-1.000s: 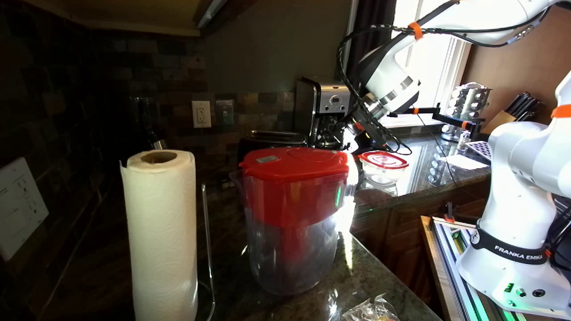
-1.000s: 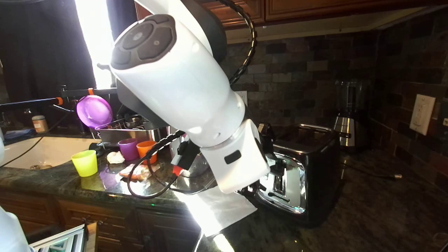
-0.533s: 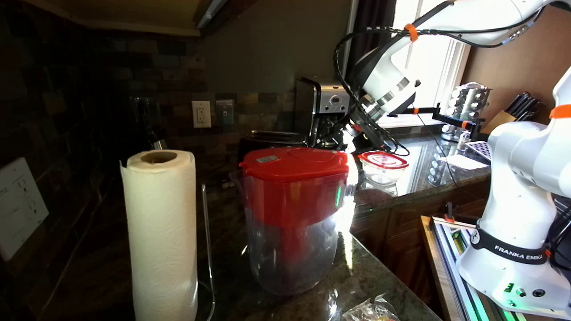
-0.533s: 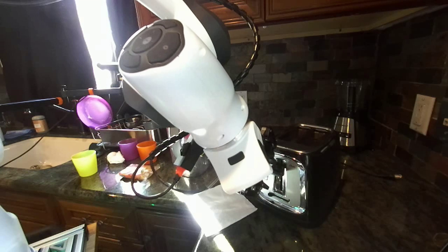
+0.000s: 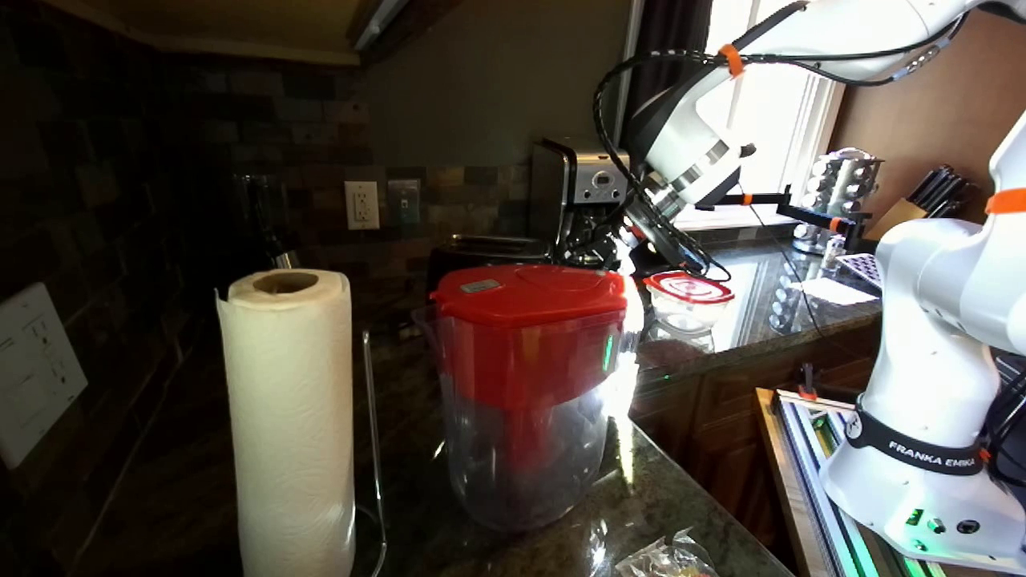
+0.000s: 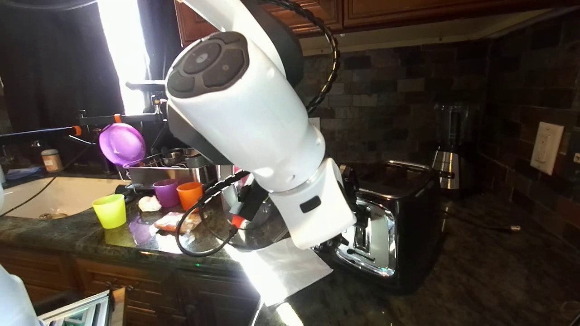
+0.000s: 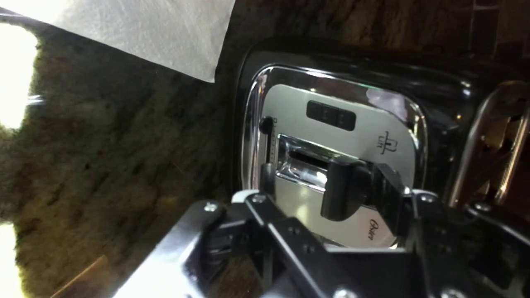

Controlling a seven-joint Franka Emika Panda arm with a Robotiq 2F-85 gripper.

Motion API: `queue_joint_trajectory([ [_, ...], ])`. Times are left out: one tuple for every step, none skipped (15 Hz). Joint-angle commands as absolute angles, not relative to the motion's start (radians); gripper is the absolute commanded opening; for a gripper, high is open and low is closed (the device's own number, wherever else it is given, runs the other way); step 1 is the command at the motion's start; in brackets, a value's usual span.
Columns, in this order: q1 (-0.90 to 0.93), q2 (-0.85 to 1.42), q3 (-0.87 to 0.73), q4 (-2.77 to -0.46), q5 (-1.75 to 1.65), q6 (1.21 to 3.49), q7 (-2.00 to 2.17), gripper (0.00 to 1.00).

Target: Move the lever on the toaster

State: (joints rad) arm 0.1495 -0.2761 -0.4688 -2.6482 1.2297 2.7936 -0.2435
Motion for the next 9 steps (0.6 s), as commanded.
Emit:
queue_joint_trajectory([
  [0.174, -0.245, -0.479, -2.62, 1.31, 2.81, -0.305, 0.61],
  [0.176, -0.241, -0.479, -2.615, 1.318, 2.808, -0.311, 0.59],
  [0.177, -0.236, -0.479, -2.611, 1.326, 2.806, -0.317, 0.58],
  [0.179, -0.23, -0.479, -2.606, 1.334, 2.804, -0.323, 0.54],
  [0.181, -0.224, -0.479, -2.601, 1.341, 2.803, -0.329, 0.52],
  [0.182, -0.219, -0.479, -2.597, 1.347, 2.801, -0.333, 0.44],
  [0.184, -0.214, -0.479, -2.594, 1.353, 2.8, -0.337, 0.38],
  [0.184, -0.208, -0.478, -2.59, 1.357, 2.8, -0.341, 0.31],
  [0.185, -0.202, -0.478, -2.587, 1.362, 2.798, -0.344, 0.18],
])
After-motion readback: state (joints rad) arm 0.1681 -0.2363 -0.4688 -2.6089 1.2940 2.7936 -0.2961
